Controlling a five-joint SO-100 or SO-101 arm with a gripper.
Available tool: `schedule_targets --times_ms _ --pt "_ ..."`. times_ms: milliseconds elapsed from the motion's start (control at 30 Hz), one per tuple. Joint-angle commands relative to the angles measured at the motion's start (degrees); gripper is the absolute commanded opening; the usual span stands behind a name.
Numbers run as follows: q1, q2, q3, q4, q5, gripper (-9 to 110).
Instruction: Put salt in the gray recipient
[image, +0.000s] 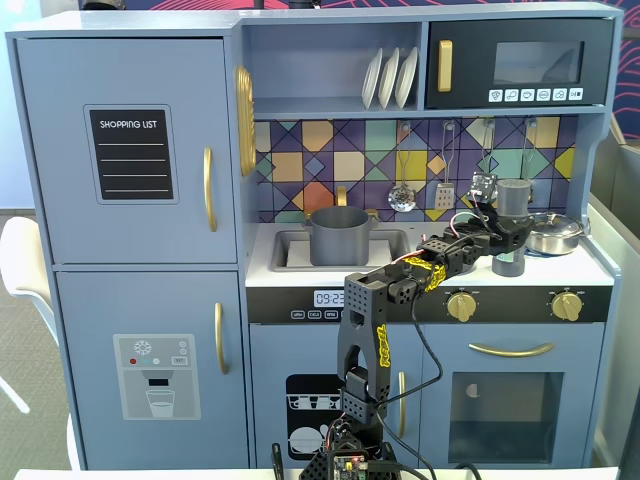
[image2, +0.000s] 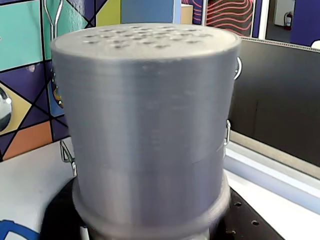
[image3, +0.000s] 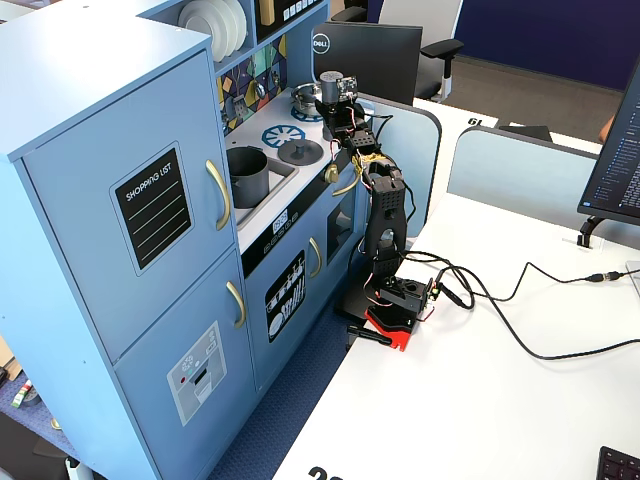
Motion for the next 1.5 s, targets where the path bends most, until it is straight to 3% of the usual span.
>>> schedule_targets --times_ms 0,100,300,533,633,767,900,1200,1467 --pt "1.14 2.20 -1.14 -1.76 -0.09 50" --pt "1.41 3.52 -0.09 -1.67 -1.05 52" --pt "2.20 15.47 11.16 0.70 -3.96 41" --pt "0.09 47.46 30.23 25.22 -5.89 13" --pt "-6.24 59.59 32.70 42.80 -6.42 1" --pt "-21.62 72.16 36.83 62.67 -11.95 0" --pt "-36.39 79.80 46.93 73.65 -12.66 0" --pt "-49.57 93.34 77.52 71.63 -2.64 0" --pt "-50.45 93.69 88.95 70.14 -1.58 0"
